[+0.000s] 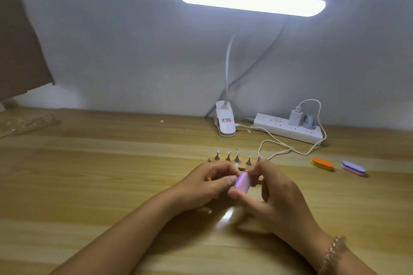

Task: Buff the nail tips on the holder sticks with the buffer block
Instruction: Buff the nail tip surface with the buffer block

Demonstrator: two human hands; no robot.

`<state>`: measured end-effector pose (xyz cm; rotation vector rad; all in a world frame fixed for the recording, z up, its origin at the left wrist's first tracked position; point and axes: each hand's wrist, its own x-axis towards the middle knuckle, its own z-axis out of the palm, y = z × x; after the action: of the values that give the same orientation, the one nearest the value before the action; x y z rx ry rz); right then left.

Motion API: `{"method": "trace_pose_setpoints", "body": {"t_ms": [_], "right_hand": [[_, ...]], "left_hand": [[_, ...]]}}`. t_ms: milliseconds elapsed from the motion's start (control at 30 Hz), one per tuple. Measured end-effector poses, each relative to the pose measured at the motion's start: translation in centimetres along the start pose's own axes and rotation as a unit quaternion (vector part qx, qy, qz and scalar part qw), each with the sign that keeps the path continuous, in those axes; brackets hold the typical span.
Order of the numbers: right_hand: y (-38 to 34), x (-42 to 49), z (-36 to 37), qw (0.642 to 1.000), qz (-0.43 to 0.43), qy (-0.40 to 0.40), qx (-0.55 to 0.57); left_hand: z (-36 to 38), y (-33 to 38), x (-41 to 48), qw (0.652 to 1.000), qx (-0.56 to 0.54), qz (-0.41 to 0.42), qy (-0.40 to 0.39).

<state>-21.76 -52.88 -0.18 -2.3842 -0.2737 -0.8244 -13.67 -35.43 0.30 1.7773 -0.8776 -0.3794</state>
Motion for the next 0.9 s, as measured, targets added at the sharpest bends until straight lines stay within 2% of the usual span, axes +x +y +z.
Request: {"method": "trace_pose_setpoints", "body": {"t_ms": [67, 167, 333, 400, 467, 567, 667, 800, 900], "right_hand": [[0.0, -0.1, 0.0, 1.000, 0.000, -0.011, 0.006], [0.5, 0.6, -0.2, 0.998, 0.056, 0.023, 0.027], [0.0, -0.1, 0.3, 0.999, -0.007, -0.003, -0.054], [0.2, 0.3, 0.0, 0.999, 0.026, 0.012, -0.024], [0.7, 0.8, -0.4, 0.995, 0.075, 0.061, 0.032], [1.2, 0.9, -1.1, 0.983, 0.108, 0.109, 0.103], [0.8, 0.6, -1.0, 0.987, 0.088, 0.091, 0.099], [0.0, 0.2, -0.1, 1.000, 0.015, 0.014, 0.004], [0.2, 0.5, -0.3, 0.998, 0.052, 0.039, 0.012]], "left_hand": [[0.0, -0.1, 0.1, 1.000, 0.001, -0.006, 0.011], [0.1, -0.1, 0.3, 1.000, 0.012, 0.002, 0.019], [0.6, -0.2, 0.0, 0.998, 0.031, 0.024, 0.039], [0.8, 0.0, -0.1, 0.995, 0.063, 0.042, 0.064], [1.0, 0.1, -0.3, 0.990, 0.102, 0.063, 0.075], [1.6, 0.2, -0.6, 0.971, 0.206, 0.082, 0.086], [1.9, 0.3, -0.7, 0.954, 0.267, 0.087, 0.100], [1.8, 0.4, -0.7, 0.952, 0.267, 0.097, 0.110], [1.7, 0.3, -0.8, 0.954, 0.260, 0.110, 0.101]]}}
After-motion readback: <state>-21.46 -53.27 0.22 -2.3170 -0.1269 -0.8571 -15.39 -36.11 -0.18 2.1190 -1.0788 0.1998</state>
